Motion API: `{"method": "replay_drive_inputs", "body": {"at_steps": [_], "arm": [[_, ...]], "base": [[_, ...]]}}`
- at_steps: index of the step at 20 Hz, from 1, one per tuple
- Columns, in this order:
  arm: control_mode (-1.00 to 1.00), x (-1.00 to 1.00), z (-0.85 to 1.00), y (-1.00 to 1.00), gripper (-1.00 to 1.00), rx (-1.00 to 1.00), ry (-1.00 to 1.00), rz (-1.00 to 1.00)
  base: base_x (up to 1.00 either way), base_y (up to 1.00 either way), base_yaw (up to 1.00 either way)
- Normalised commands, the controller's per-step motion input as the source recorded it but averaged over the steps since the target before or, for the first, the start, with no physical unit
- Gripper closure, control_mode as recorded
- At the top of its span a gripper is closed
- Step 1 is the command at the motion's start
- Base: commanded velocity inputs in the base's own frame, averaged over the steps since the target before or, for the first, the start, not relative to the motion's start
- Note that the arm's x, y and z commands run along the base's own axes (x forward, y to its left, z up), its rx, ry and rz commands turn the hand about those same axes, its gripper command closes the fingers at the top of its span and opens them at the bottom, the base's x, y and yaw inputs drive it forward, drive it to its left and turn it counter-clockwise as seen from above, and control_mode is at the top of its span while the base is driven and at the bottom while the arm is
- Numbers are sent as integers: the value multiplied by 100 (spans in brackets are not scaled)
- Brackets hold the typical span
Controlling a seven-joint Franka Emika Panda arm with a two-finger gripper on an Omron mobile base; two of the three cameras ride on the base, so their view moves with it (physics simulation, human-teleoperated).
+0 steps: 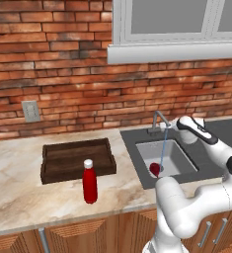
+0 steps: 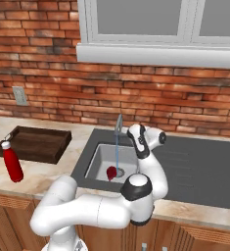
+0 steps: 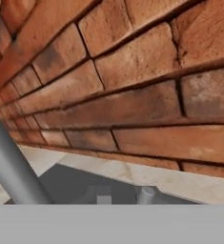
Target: Pick up all produce items and place them in the sink. Turn on the sink faucet to wash them. Then turn the sink off and put them in the tray.
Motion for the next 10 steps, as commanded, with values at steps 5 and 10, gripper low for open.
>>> {"method": "replay_drive_inputs", "body": {"at_steps": [5, 10], "arm": [[-100, 0, 25, 71, 100, -6, -1, 10], [-100, 1, 20, 77, 100, -9, 0, 9]], "base": [[0, 0, 0], [0, 0, 0]]}}
